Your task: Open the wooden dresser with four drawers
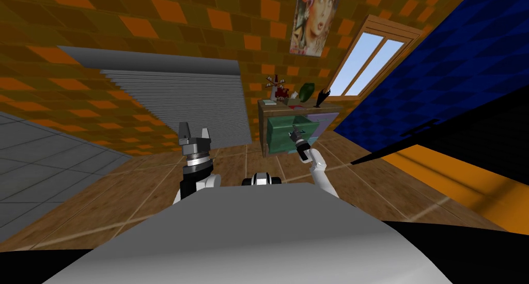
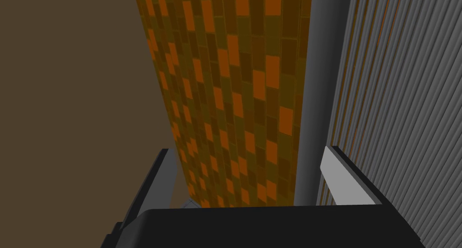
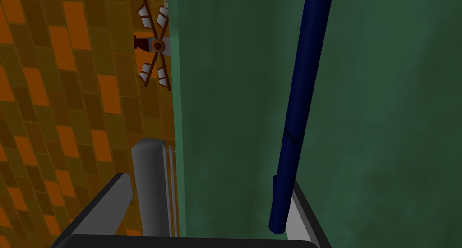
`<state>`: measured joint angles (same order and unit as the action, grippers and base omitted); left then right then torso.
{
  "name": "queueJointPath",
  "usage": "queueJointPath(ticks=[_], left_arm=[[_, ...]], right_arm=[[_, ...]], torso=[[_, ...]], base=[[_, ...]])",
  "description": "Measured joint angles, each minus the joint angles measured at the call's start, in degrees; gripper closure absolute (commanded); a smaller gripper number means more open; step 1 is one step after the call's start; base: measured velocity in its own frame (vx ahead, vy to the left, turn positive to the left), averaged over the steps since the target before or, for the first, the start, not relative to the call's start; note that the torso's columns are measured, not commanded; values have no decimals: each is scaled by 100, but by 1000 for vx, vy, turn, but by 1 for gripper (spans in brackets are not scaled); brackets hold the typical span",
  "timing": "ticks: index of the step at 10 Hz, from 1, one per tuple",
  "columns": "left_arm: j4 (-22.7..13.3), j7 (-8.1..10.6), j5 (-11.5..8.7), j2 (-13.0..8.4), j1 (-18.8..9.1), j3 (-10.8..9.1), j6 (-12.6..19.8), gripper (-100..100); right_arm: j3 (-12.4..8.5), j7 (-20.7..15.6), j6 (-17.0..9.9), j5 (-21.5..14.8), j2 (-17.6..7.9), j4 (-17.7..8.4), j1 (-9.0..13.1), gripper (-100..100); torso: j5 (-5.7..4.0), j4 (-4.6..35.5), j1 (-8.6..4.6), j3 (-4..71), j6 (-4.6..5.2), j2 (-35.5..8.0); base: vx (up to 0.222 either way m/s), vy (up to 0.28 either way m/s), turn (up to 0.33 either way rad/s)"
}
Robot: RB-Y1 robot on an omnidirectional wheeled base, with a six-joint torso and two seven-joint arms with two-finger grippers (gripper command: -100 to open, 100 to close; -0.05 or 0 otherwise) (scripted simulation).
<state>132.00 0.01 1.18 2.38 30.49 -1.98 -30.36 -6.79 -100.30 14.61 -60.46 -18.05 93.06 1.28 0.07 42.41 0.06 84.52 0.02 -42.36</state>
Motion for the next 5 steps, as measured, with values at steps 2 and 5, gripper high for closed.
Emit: queueJointPath(ticks=[2,5], left_arm=[[0,0,0,0,0,0,0,0],[0,0,0,0,0,0,0,0]], right_arm=[[3,-3,1,-1,3,-9,-10,0],[3,-3,0,-1,3,-14,-14,0]], torso=[[-3,-6,-2,4,-2,5],[-6,-10,-4,4,-2,5]], base=[[0,0,0],[0,0,0]])
